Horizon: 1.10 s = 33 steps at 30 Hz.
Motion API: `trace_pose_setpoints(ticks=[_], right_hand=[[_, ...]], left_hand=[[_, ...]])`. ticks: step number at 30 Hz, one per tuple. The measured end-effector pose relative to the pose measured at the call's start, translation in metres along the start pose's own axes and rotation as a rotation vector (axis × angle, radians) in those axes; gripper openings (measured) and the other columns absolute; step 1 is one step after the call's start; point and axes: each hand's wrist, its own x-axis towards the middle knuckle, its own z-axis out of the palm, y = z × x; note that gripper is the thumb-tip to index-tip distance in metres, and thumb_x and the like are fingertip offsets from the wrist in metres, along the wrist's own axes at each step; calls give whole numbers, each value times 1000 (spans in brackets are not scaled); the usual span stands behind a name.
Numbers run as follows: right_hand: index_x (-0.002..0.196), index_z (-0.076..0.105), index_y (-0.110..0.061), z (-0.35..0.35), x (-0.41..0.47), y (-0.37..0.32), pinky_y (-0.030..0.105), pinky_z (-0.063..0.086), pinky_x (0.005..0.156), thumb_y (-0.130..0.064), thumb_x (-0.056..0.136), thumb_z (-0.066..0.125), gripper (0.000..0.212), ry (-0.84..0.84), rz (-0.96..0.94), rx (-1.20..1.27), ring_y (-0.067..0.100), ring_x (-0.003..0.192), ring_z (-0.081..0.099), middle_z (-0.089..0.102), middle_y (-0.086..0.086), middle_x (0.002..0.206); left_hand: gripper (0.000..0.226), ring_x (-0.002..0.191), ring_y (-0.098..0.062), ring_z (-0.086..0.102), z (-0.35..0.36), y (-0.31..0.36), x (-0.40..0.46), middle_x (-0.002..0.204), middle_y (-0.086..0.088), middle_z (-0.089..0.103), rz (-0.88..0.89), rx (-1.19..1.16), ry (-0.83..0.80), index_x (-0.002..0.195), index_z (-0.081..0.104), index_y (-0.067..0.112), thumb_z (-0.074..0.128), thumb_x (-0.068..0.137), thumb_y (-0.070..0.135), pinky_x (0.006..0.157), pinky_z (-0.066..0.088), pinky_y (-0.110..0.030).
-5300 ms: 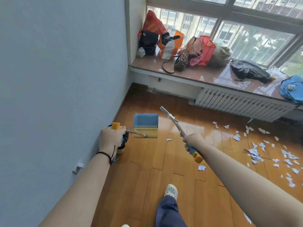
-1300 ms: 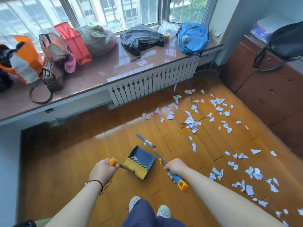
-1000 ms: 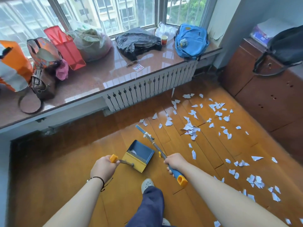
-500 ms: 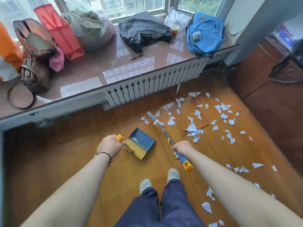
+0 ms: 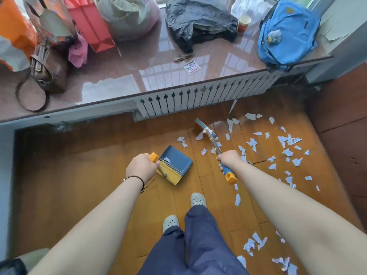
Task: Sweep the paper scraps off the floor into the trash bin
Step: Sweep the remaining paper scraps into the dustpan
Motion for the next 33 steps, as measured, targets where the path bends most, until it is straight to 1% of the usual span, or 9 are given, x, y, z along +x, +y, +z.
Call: trace_pose_setpoints(ticks=[4, 7, 8, 11, 15, 19, 25, 29, 33], right_hand=[[107, 56, -1, -3, 28, -26, 30, 50, 48, -13, 93, 58, 19, -33, 2, -72, 23, 52, 54, 56, 14, 76], [99, 53, -6, 4, 45, -31, 40, 57, 78, -16, 91, 54, 12, -86, -48, -269, 29, 78, 57, 59, 15, 95], [99, 53, -5, 9, 46, -27, 39, 55, 80, -14, 92, 52, 12, -106, -53, -330, 29, 81, 57, 59, 15, 96], [111, 52, 1, 21, 45, -13, 37, 50, 66, -10, 95, 48, 20, -186, -53, -437, 30, 75, 56, 57, 17, 85], [103, 52, 0, 18, 24, -6, 34, 48, 63, -7, 95, 48, 11, -271, -61, -566, 28, 72, 56, 57, 16, 82], [103, 53, -1, -15, 8, -14, 24, 43, 43, -13, 98, 49, 13, -329, 38, -490, 22, 46, 49, 54, 14, 67], [114, 58, -2, -63, -7, -7, 20, 41, 39, -10, 95, 48, 23, -309, -1, -409, 18, 38, 46, 51, 10, 61], [93, 58, -11, -90, 0, 4, 21, 45, 41, -15, 89, 56, 5, -198, -93, -373, 16, 47, 54, 57, 4, 64], [91, 56, -9, -109, 14, 9, 23, 46, 46, -7, 94, 50, 7, -149, -49, -336, 19, 47, 51, 55, 7, 66]], left_hand=[[30, 64, -15, 57, 2, 26, 14, 71, 2, 63, -23, 29, 1, 75, 54, 23, 61, 97, 43, 53, 38, -25], [30, 66, -16, 58, 2, 42, 22, 73, 2, 62, -40, 48, -8, 76, 54, 23, 61, 96, 43, 54, 40, -26], [30, 66, -16, 59, 3, 45, 23, 73, 2, 62, -40, 61, -14, 77, 54, 22, 61, 96, 43, 53, 40, -26], [30, 68, -19, 60, 2, 55, 29, 73, 2, 62, -54, 80, -17, 76, 54, 21, 61, 96, 43, 54, 41, -26], [30, 67, -18, 61, 0, 67, 34, 73, 2, 62, -49, 96, -19, 76, 54, 22, 62, 96, 43, 55, 43, -26], [31, 65, -16, 58, -2, 78, 33, 75, 1, 62, -41, 117, -24, 78, 54, 20, 61, 97, 43, 53, 41, -26], [31, 64, -14, 57, -2, 82, 27, 74, 0, 63, -21, 109, -34, 79, 55, 18, 62, 97, 42, 53, 41, -26], [31, 65, -17, 61, 1, 79, 23, 71, -1, 63, 11, 108, -50, 79, 58, 17, 64, 96, 43, 58, 49, -28], [29, 64, -16, 65, -1, 88, 19, 70, 1, 66, 78, 150, -64, 79, 59, 19, 64, 96, 43, 57, 53, -28]])
